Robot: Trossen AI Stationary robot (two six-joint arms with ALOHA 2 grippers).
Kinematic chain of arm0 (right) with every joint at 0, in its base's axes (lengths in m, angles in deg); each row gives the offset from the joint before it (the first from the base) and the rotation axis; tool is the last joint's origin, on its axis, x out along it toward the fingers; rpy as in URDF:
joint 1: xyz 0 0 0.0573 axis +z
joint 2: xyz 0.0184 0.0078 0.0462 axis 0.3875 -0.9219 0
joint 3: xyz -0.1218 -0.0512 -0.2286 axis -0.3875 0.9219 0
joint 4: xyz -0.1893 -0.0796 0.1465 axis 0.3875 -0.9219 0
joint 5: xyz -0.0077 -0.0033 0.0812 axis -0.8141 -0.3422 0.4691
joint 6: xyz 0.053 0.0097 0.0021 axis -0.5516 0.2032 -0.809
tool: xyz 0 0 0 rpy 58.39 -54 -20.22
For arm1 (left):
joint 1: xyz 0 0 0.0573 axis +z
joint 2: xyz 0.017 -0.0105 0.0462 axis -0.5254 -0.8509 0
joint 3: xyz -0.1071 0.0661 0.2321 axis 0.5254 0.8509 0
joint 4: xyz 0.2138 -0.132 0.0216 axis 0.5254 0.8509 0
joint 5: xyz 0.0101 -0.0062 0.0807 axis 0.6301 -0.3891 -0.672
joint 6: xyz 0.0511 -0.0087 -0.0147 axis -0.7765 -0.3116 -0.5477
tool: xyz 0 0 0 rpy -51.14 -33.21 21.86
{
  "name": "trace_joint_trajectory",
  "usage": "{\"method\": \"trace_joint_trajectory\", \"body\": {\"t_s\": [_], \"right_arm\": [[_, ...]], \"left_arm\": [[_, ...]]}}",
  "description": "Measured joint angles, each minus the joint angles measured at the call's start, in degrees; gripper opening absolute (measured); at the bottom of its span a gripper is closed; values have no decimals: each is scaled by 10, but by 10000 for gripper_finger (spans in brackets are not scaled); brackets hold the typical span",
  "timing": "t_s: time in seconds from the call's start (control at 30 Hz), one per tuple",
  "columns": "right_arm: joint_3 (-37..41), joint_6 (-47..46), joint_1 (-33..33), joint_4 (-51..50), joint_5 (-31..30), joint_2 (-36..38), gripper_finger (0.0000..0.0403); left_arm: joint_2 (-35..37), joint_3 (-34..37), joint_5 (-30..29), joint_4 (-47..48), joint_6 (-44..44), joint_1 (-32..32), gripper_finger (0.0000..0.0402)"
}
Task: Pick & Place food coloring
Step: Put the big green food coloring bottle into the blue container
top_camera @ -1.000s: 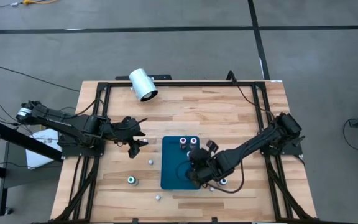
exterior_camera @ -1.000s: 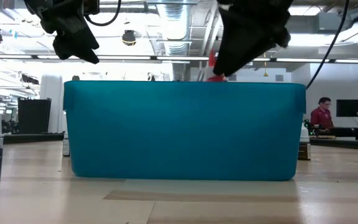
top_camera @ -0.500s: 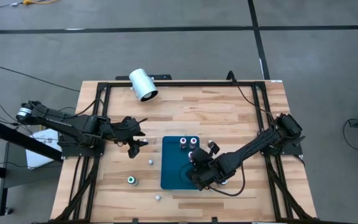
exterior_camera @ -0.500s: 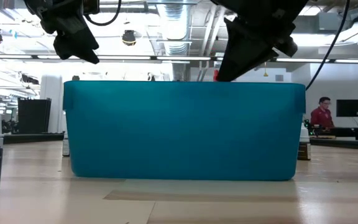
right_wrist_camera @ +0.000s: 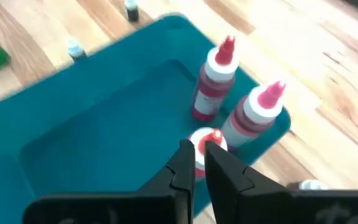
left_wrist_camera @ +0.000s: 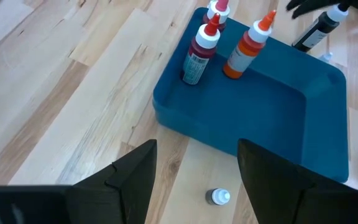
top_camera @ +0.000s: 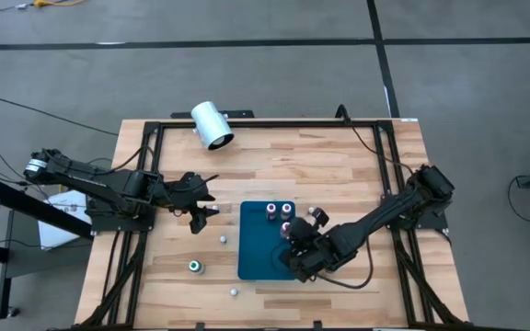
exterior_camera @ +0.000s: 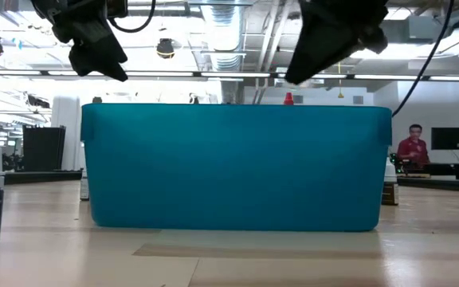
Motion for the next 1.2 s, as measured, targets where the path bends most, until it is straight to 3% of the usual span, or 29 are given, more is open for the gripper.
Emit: {"method": "trace_joint_trajectory", "body": {"t_s": [0.4, 0.73, 1.2], "right_arm": [[0, 49, 23, -19, -46, 113, 11], [0, 102, 60, -56, -43, 208, 2], [0, 45, 197, -153, -9, 297, 1]], "left_arm": [[0, 0, 0, -2, 0, 0, 213], [0, 0, 0, -2, -5, 0, 213], [0, 0, 0, -2, -5, 0, 213]]}}
